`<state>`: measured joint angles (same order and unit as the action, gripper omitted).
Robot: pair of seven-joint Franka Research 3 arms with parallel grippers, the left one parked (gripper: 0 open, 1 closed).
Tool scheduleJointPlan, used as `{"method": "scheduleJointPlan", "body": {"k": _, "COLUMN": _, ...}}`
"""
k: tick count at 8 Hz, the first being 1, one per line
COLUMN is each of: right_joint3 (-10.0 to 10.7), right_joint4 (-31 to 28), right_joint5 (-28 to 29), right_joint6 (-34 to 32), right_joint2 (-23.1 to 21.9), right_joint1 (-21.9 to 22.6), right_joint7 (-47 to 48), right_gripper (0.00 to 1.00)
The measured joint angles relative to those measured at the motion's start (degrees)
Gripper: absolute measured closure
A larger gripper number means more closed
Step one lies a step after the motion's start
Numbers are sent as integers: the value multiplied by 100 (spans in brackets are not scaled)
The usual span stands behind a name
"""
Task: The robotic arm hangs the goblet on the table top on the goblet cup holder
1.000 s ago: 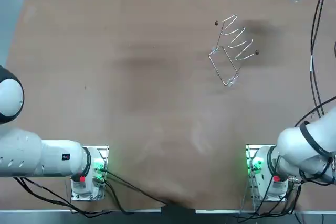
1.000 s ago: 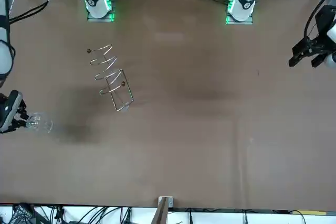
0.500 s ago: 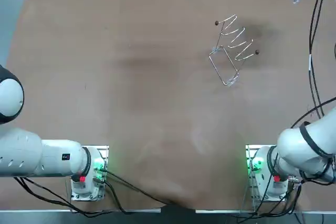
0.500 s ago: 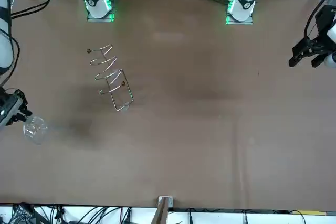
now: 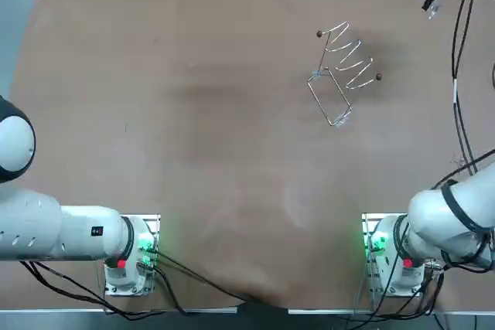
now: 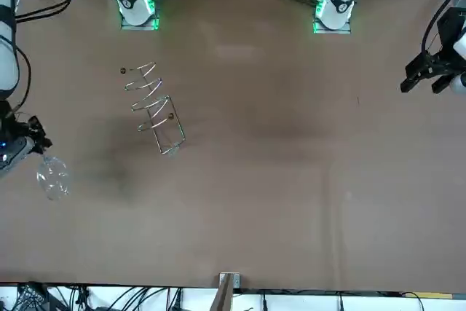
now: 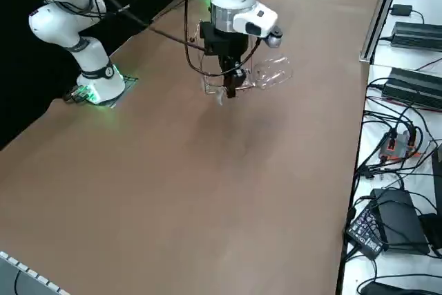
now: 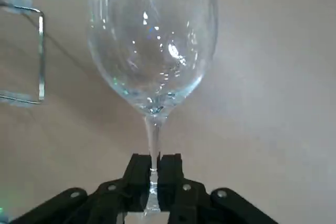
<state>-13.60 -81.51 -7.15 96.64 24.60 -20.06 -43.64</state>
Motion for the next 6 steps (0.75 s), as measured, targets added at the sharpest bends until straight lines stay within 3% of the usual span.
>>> {"method": "scheduleJointPlan", "body": {"k": 6, "right_joint3": -31, "right_joint4": -1, "right_joint5": -40, "right_joint6": -1496, "right_joint2": -40, "right_joint1": 419, "right_joint7": 2095, "right_gripper": 89}}
